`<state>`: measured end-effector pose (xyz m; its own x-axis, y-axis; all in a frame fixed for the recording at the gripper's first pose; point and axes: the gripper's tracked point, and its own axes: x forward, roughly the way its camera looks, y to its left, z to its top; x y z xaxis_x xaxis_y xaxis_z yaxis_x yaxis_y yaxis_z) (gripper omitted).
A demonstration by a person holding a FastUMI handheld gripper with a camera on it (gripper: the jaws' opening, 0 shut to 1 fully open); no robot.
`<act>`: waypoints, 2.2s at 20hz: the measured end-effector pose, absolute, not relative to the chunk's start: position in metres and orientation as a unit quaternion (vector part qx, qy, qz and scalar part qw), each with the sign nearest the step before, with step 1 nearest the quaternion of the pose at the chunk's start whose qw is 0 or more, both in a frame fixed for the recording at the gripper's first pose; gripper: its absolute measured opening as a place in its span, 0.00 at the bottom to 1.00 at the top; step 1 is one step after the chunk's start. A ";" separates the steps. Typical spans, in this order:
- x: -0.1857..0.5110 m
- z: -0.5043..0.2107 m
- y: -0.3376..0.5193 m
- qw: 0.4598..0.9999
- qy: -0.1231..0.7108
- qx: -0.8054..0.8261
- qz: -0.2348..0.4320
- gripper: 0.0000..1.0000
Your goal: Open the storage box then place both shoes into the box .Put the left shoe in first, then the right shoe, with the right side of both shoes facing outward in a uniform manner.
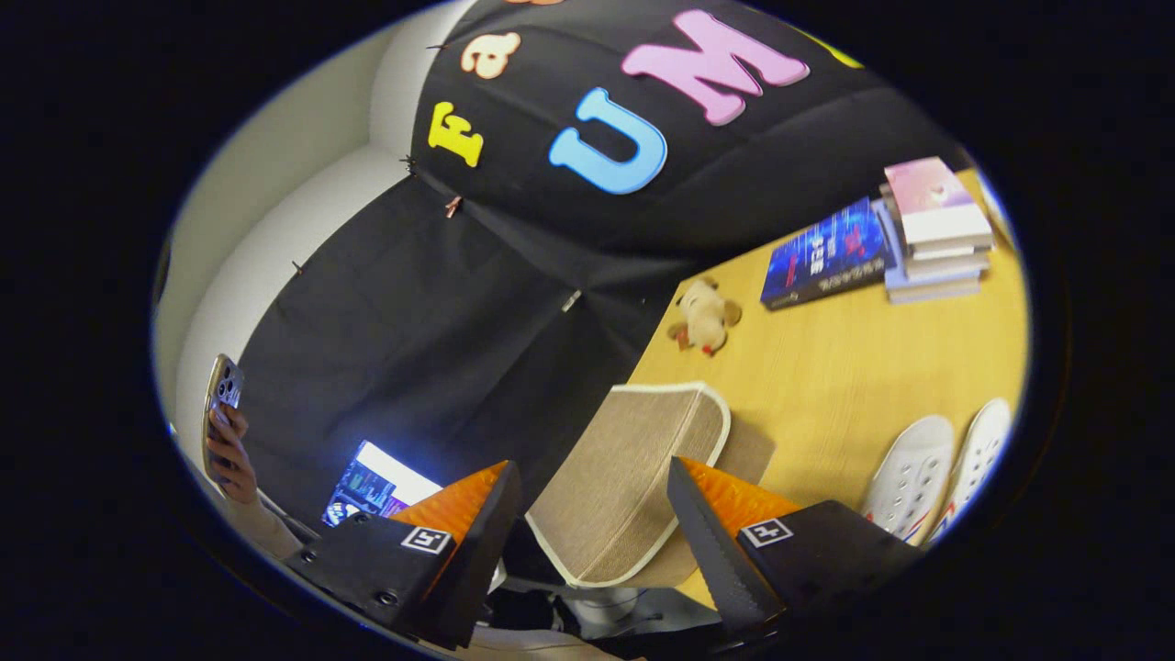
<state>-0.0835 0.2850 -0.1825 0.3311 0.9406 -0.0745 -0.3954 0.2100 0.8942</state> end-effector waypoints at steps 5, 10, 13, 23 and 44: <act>-0.103 -0.235 0.320 0.599 0.412 0.463 0.507 0.97; -0.104 -0.260 0.345 0.505 0.455 0.525 0.513 0.97; -0.100 -0.268 0.355 0.461 0.467 0.561 0.505 0.95; -0.096 -0.261 0.356 0.429 0.443 0.615 0.492 0.07; -0.067 -0.019 0.512 0.561 0.338 0.500 0.567 0.05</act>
